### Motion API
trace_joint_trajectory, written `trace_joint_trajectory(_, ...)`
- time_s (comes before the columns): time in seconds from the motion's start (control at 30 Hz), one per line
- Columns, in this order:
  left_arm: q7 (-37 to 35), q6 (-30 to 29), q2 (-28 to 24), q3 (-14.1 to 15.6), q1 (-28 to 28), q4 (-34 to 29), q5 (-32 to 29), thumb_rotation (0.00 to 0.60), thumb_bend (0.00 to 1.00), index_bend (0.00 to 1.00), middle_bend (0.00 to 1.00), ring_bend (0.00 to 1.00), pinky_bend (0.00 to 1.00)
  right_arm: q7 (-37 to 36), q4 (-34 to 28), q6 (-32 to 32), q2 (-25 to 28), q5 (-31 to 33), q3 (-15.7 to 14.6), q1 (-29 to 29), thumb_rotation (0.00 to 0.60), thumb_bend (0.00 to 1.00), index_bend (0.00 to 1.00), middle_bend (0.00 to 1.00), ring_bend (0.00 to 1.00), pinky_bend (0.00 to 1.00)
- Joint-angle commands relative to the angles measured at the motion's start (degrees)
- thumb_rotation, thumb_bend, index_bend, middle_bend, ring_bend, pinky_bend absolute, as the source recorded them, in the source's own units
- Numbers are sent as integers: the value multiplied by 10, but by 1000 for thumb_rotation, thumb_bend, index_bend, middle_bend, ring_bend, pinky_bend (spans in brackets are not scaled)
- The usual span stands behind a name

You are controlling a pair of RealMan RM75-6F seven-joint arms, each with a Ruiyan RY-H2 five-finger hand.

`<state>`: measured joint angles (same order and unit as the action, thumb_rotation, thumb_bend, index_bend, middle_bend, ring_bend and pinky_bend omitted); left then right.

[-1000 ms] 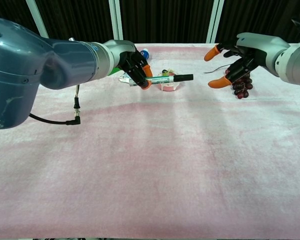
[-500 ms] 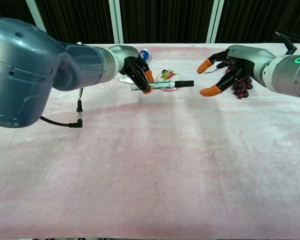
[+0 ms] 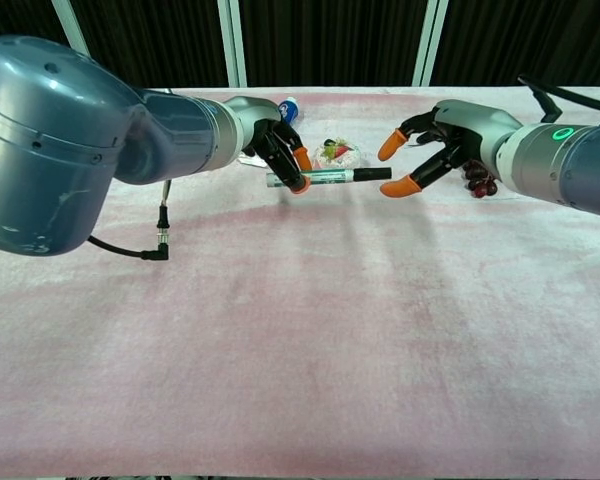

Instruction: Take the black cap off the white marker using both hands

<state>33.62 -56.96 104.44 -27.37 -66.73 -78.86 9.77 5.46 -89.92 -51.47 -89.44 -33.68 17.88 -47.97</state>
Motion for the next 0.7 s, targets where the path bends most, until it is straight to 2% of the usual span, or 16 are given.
trace_joint_trajectory(0.03, 0, -1, 1, 0, -1, 1, 0, 600, 542, 681, 355, 0, 0, -3, -1, -2, -3, -3, 3, 1, 600, 147, 441, 6, 33, 157)
trace_joint_trajectory(0.7, -2, 1, 9, -3, -6, 11, -6, 600, 541, 683, 356, 0, 0, -6, 28, 5, -25, 12, 13, -2, 600, 200, 517, 8, 35, 157)
